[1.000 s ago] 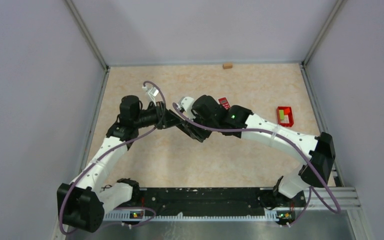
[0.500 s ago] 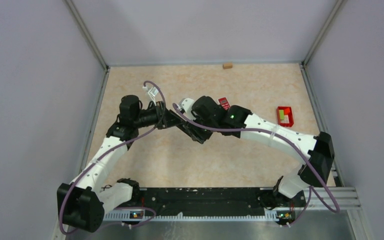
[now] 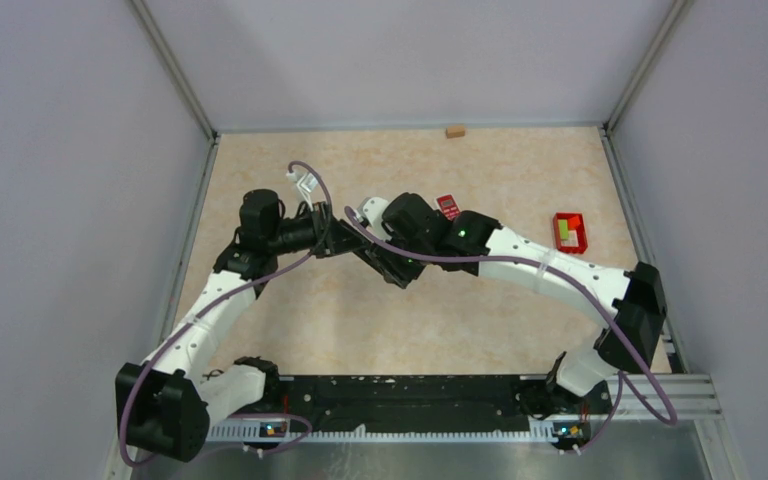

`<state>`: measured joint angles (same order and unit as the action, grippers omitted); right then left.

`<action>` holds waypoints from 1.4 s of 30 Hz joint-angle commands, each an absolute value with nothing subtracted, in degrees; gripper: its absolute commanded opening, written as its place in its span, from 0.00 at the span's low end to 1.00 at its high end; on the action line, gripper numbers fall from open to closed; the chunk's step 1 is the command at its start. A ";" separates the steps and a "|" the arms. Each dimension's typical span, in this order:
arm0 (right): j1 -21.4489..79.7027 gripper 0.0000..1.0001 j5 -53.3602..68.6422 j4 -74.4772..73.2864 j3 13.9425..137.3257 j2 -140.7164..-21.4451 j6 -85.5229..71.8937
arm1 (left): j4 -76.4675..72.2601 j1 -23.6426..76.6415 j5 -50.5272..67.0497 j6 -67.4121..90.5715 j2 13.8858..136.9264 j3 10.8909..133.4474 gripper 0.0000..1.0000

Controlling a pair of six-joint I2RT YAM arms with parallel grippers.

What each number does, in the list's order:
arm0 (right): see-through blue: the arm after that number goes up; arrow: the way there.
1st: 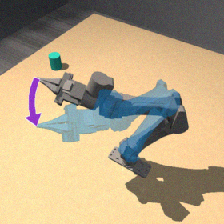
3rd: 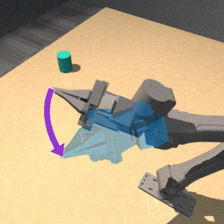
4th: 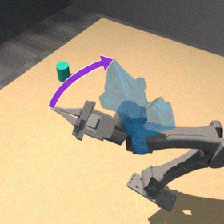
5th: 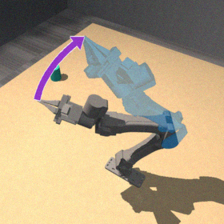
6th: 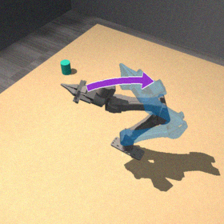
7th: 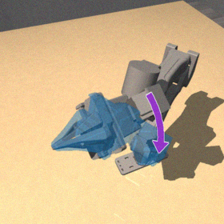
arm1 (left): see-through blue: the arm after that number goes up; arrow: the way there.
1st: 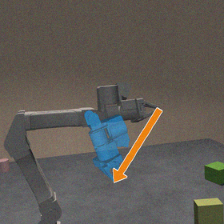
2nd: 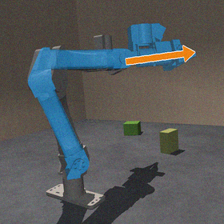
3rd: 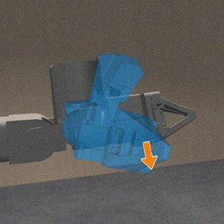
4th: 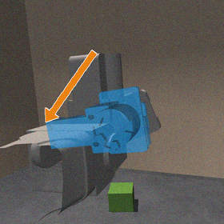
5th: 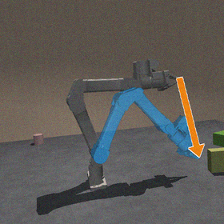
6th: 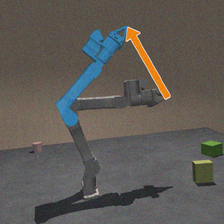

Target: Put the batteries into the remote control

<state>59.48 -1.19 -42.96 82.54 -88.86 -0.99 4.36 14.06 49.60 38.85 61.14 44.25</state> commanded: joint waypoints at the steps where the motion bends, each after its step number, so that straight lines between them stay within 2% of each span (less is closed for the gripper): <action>1: 59.90 0.28 -0.26 -41.90 85.38 -90.41 -0.30 | 0.73 14.24 53.34 39.69 61.64 46.23 0.00; 29: 59.85 0.32 0.53 -37.99 86.43 -92.69 3.83 | -2.29 14.24 59.73 44.55 63.25 45.90 0.00; 42: 57.81 0.30 -0.40 -37.95 86.96 -92.95 0.44 | -1.78 13.86 65.28 41.86 62.91 46.42 0.00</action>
<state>58.76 -0.91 -44.16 85.52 -92.79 1.34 2.87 12.84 52.49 39.88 63.92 44.25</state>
